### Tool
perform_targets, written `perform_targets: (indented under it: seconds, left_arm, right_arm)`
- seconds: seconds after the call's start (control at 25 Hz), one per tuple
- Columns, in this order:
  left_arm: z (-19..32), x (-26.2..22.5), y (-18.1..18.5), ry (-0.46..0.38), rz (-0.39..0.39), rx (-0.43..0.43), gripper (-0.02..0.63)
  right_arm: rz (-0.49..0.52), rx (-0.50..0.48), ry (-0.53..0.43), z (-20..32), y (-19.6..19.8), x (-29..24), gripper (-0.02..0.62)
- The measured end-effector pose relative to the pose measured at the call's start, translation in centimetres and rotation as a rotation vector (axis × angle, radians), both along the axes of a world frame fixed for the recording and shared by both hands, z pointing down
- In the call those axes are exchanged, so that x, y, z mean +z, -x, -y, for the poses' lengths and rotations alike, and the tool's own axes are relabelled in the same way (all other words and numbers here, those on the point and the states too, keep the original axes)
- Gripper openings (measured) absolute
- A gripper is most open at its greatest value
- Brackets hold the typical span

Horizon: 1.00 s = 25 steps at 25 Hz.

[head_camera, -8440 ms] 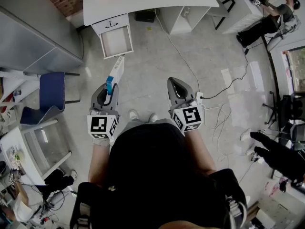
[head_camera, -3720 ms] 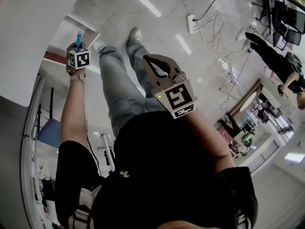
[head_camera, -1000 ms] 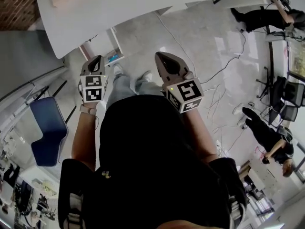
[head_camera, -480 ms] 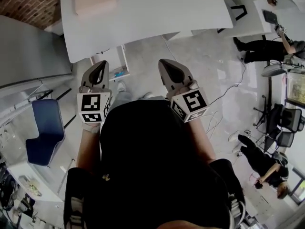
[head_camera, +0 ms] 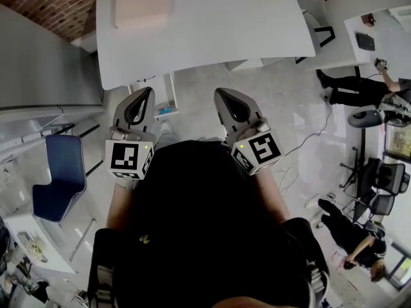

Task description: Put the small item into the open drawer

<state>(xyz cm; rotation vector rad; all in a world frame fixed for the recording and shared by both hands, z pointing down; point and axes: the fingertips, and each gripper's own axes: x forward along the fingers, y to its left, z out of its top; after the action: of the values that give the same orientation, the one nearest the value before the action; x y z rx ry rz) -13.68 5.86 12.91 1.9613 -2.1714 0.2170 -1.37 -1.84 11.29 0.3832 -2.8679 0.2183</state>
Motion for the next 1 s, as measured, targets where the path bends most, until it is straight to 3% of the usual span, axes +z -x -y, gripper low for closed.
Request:
perform_targets:
  seconds: [0.44,0.8,1.0]
  left_arm:
    - [-0.5,-1.5,-0.4,-0.070,0.015,0.016,0.003]
    - [0.0,-1.6,-1.2,-0.112,-0.023,0.074,0.003]
    - [0.1,-1.9,-1.3,-0.142,-0.085,0.092,0.003]
  right_arm:
    - [0.014,-0.016,-0.012,-0.5,0.3,0.1,0.011]
    - [-0.008,-0.001,-0.007,-0.2,0.0,0.5,0.011]
    - [-0.010,0.006,-0.006,-0.1,-0.2,0.6,0.011]
